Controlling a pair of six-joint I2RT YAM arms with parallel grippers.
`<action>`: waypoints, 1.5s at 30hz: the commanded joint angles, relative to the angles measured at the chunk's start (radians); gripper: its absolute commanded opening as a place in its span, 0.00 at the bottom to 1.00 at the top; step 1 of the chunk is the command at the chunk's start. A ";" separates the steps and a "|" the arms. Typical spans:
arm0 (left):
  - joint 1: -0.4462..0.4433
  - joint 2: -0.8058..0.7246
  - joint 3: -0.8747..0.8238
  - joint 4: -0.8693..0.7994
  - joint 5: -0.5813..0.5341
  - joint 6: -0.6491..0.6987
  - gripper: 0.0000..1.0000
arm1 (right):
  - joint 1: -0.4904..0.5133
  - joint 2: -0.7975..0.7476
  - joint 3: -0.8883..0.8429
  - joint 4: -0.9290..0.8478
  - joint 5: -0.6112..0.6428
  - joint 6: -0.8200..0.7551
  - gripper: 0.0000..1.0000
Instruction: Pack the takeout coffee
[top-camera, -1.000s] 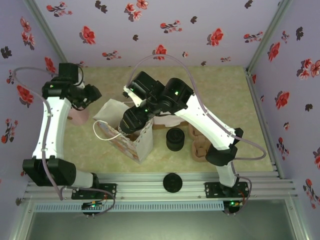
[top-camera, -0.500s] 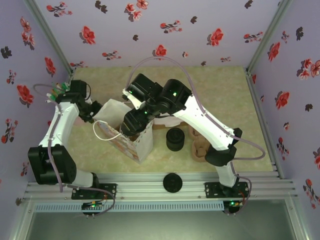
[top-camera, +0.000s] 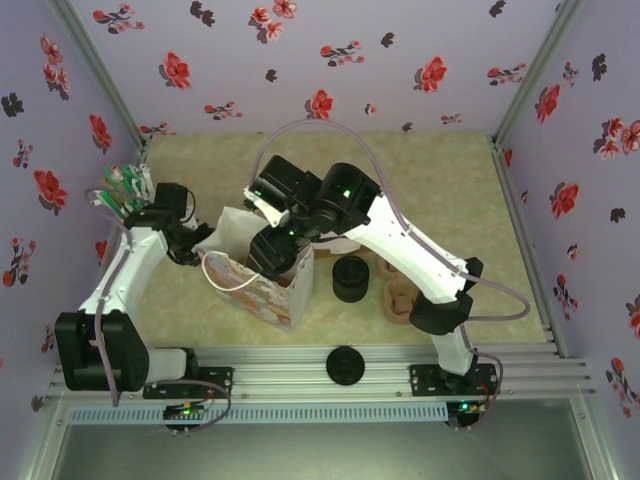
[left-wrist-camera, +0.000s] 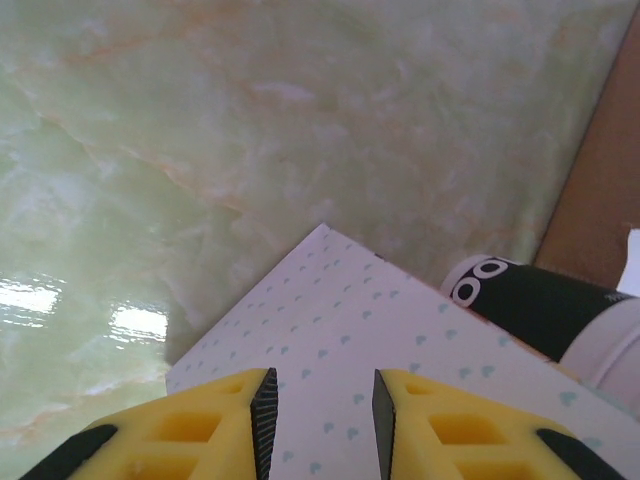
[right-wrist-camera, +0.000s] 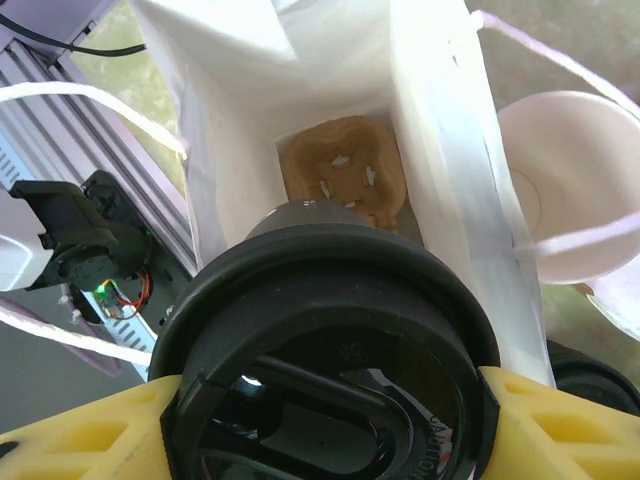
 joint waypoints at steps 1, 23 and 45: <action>-0.023 -0.047 -0.031 0.018 0.015 -0.030 0.33 | 0.009 -0.002 0.022 -0.049 0.033 -0.011 0.65; -0.204 -0.039 -0.075 0.167 0.013 -0.143 0.33 | 0.014 -0.060 -0.125 -0.153 0.123 -0.012 0.64; -0.173 -0.123 -0.080 0.164 -0.022 -0.128 0.40 | 0.021 0.011 -0.230 -0.159 0.105 -0.019 0.63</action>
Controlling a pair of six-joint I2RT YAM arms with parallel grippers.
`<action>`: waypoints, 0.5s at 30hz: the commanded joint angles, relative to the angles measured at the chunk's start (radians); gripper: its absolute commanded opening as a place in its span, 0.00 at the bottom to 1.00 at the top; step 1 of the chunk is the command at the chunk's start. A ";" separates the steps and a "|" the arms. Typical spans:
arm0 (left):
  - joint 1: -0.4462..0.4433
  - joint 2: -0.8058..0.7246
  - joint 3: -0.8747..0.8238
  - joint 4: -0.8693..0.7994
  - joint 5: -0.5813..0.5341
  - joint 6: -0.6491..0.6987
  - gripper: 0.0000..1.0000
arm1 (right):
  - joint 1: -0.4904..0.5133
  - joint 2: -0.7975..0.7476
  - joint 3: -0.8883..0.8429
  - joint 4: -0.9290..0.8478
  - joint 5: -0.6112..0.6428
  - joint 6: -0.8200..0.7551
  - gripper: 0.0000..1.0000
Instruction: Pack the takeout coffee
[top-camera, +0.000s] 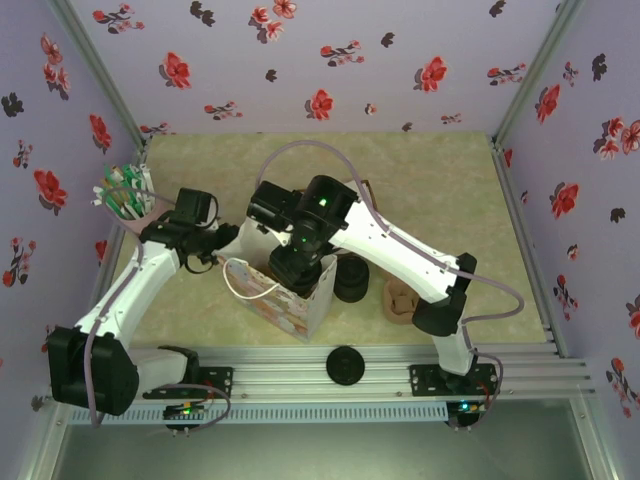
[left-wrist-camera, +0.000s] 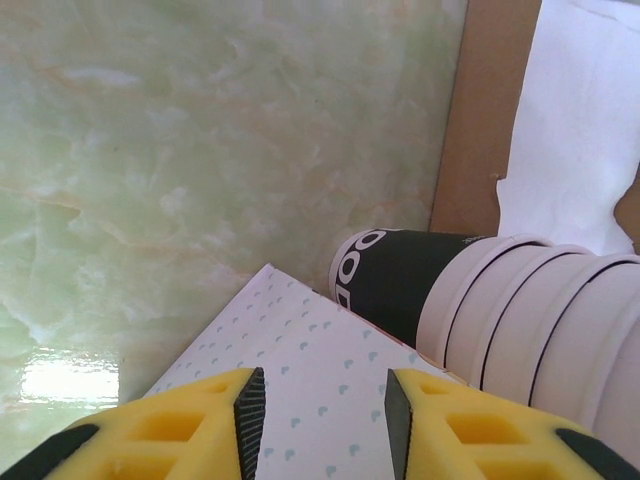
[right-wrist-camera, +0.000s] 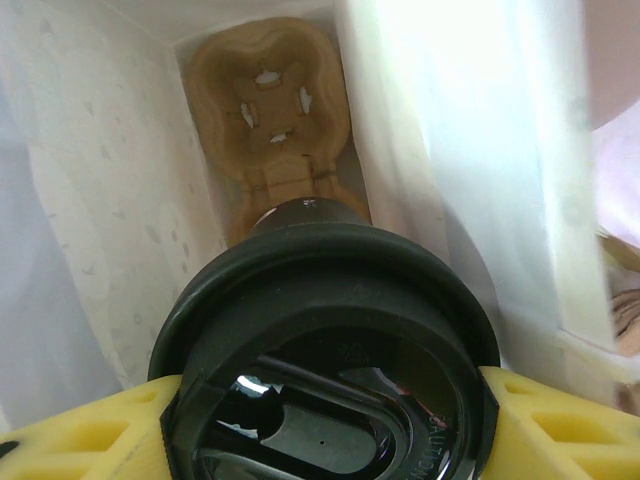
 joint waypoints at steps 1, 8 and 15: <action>0.017 -0.037 -0.014 -0.005 -0.018 0.006 0.40 | 0.014 0.027 -0.018 -0.071 0.007 -0.019 0.63; 0.063 -0.091 0.001 -0.045 -0.018 0.021 0.49 | 0.018 0.056 -0.024 -0.065 0.006 -0.030 0.63; 0.166 -0.201 0.030 -0.152 -0.019 0.051 0.70 | 0.018 0.083 -0.029 -0.060 0.007 -0.040 0.63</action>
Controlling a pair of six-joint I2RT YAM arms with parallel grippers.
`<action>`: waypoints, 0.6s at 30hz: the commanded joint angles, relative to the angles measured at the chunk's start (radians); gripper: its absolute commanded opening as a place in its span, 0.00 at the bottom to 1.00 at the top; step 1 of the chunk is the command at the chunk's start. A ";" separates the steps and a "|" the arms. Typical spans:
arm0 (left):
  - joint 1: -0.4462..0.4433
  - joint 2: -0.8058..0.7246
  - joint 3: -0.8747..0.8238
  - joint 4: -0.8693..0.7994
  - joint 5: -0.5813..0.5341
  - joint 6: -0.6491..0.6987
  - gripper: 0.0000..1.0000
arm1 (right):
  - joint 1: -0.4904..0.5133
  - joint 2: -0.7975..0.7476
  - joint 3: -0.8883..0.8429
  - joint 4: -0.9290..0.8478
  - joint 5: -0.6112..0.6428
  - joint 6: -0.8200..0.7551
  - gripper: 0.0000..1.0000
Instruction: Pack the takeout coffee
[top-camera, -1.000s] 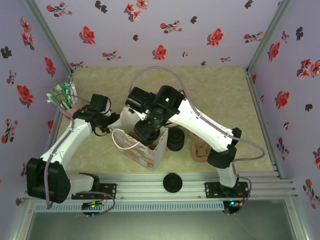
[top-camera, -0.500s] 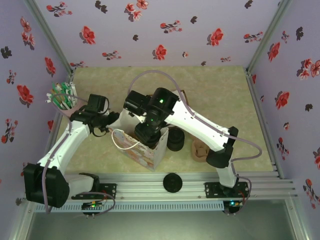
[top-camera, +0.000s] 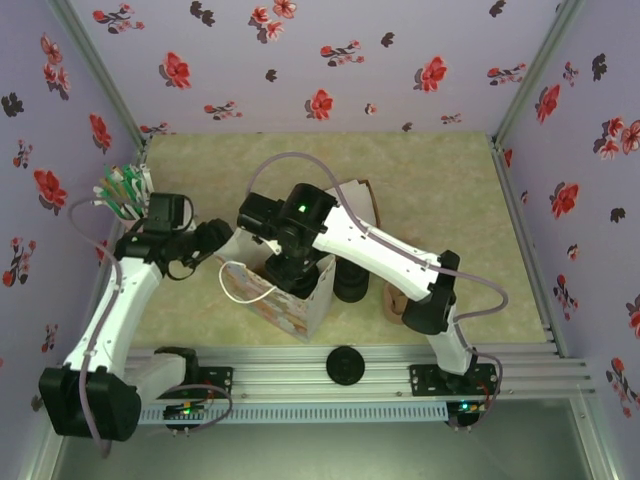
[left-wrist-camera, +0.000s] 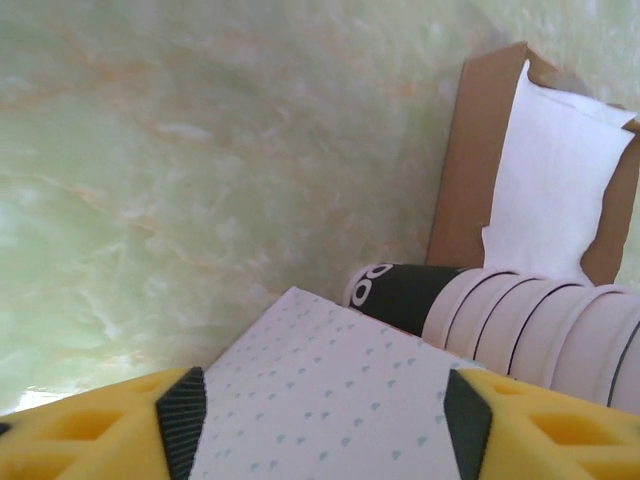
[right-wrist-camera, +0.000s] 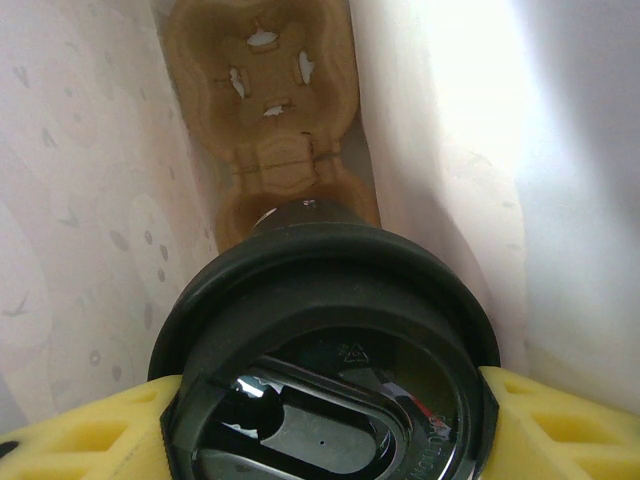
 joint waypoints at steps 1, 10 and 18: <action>0.040 -0.065 0.035 -0.096 -0.013 0.032 0.70 | 0.006 0.024 -0.007 -0.059 0.007 -0.023 0.63; 0.055 -0.233 0.021 -0.286 -0.016 0.031 0.64 | 0.005 0.048 -0.011 -0.052 0.012 -0.029 0.62; 0.029 -0.381 -0.038 -0.402 0.042 -0.005 0.47 | 0.002 0.060 -0.012 -0.039 0.006 -0.037 0.62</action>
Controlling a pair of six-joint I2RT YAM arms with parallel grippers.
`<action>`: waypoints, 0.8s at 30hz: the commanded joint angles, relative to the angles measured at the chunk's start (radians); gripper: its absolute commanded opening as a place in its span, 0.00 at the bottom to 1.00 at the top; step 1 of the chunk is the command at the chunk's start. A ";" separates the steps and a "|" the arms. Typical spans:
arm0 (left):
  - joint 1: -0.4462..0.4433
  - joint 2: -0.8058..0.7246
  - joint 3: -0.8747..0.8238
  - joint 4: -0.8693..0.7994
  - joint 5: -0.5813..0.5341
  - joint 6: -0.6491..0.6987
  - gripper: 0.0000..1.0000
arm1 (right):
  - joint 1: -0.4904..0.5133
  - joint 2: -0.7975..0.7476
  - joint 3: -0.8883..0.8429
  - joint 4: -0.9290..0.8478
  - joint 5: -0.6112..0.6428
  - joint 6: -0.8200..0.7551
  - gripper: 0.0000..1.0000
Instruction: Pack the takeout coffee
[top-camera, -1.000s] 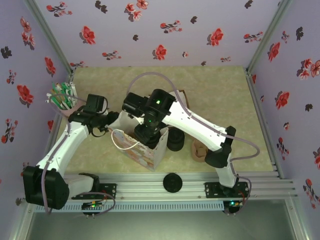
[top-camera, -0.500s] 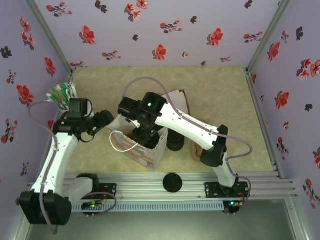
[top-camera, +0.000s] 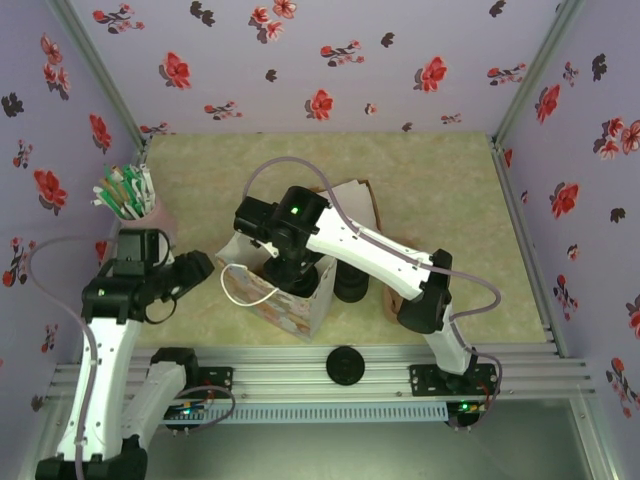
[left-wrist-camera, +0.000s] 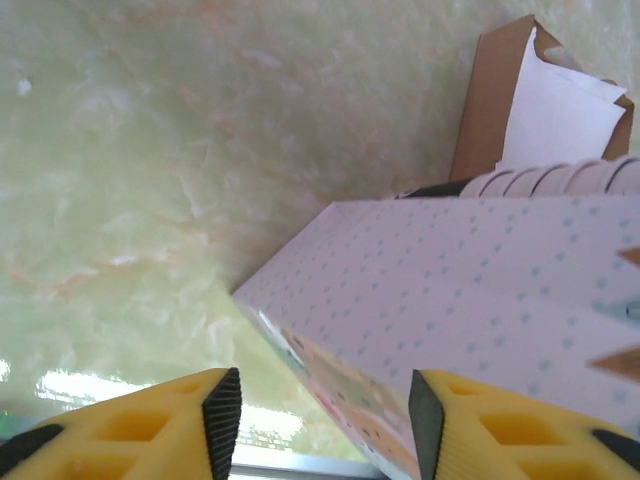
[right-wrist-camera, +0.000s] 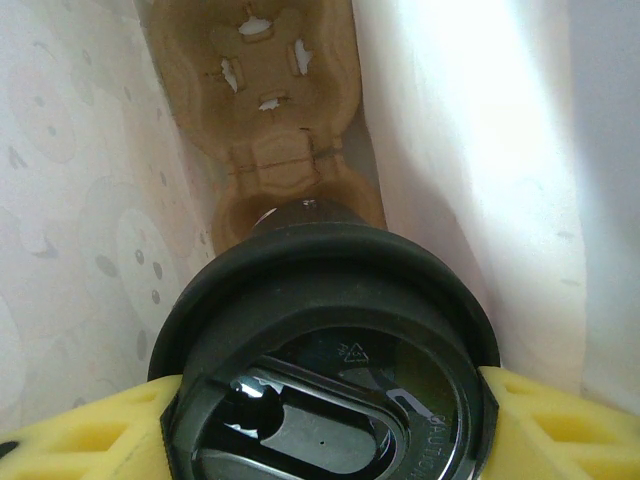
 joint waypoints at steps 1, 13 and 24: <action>-0.025 -0.046 -0.037 -0.088 0.044 -0.017 0.47 | 0.001 0.033 -0.005 -0.038 0.005 -0.018 0.62; -0.290 -0.073 -0.190 0.122 0.028 -0.233 0.43 | 0.002 0.012 -0.064 -0.011 -0.001 -0.026 0.62; -0.309 -0.016 -0.221 0.173 -0.041 -0.242 0.43 | 0.001 0.002 -0.119 0.016 -0.016 -0.056 0.62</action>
